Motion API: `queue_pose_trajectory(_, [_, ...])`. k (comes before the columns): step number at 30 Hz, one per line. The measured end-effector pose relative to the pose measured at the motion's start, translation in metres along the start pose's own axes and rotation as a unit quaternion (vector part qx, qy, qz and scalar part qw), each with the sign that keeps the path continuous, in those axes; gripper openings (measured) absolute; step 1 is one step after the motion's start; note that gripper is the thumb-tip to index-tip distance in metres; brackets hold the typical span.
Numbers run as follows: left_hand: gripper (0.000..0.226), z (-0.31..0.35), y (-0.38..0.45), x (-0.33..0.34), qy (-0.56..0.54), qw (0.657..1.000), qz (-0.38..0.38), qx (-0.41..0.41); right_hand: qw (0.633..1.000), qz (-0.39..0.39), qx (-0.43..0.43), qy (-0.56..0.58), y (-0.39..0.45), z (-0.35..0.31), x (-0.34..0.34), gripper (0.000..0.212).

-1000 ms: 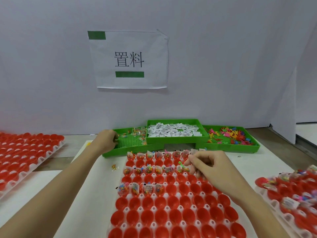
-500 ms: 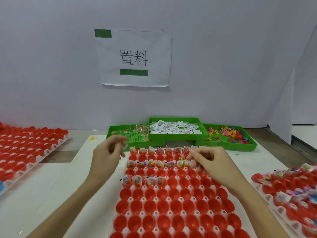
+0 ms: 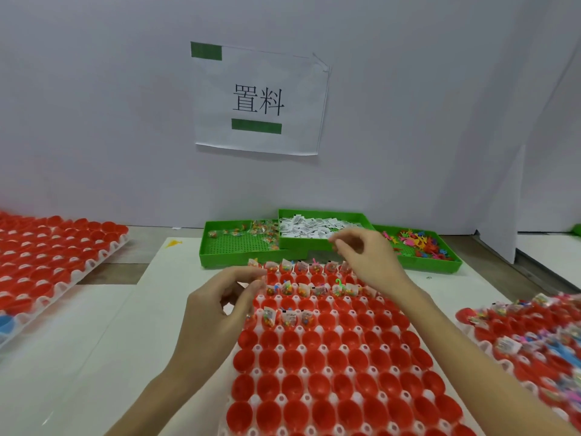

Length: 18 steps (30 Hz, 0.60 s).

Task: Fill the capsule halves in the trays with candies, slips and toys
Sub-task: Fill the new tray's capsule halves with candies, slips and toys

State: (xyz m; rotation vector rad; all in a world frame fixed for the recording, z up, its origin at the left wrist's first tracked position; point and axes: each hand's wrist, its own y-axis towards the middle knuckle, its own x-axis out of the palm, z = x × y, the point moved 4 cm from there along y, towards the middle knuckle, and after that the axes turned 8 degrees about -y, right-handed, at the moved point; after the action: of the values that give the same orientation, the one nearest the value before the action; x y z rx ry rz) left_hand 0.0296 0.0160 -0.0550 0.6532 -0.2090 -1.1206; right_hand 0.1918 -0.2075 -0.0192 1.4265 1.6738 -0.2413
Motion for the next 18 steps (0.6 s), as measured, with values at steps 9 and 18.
queue_pose_trajectory(9, [0.017, -0.002, -0.009, 0.009, 0.017, 0.999, -0.032, 0.007, 0.963, -0.118, 0.07, -0.232, 0.099, 0.035, 0.032, 0.024])
queue_pose_trajectory(18, [0.018, 0.0, -0.007, 0.01, 0.027, 0.999, -0.034, 0.027, 0.933, -0.137, 0.145, -0.299, 0.125, 0.053, 0.032, 0.026])
